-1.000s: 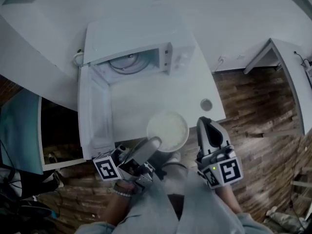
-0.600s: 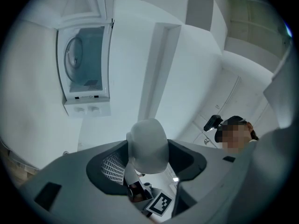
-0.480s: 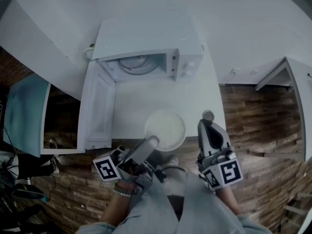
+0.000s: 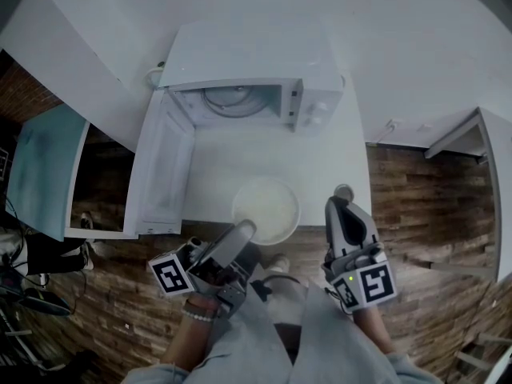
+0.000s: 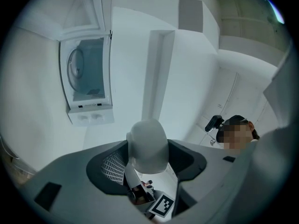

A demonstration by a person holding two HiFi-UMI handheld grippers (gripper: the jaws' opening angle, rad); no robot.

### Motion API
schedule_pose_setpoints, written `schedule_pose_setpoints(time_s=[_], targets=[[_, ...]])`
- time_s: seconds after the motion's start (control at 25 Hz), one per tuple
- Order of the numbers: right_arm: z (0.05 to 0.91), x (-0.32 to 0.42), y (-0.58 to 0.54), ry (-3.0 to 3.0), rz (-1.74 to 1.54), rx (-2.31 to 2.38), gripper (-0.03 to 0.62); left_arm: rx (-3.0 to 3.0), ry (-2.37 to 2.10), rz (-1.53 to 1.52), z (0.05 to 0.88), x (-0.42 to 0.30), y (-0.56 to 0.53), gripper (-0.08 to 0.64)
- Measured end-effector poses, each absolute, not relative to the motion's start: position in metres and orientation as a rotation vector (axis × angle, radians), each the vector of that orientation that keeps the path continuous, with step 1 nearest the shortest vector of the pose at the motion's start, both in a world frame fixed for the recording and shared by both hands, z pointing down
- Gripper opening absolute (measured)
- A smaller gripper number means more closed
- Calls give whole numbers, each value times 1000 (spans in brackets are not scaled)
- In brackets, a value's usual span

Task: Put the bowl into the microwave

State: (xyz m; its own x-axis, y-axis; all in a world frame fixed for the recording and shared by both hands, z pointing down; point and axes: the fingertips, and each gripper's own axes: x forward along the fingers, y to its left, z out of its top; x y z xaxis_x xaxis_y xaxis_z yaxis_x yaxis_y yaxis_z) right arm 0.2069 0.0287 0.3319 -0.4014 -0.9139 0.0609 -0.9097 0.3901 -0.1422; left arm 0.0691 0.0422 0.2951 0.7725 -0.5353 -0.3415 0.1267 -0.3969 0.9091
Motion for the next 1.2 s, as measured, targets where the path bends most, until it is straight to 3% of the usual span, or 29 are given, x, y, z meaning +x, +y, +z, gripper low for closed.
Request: schedule_pose_setpoints(time_s=[1.2], targets=[[349,170,-64,2711,-244,-1645,0,1808,-356,-738,310,56,-65,252]])
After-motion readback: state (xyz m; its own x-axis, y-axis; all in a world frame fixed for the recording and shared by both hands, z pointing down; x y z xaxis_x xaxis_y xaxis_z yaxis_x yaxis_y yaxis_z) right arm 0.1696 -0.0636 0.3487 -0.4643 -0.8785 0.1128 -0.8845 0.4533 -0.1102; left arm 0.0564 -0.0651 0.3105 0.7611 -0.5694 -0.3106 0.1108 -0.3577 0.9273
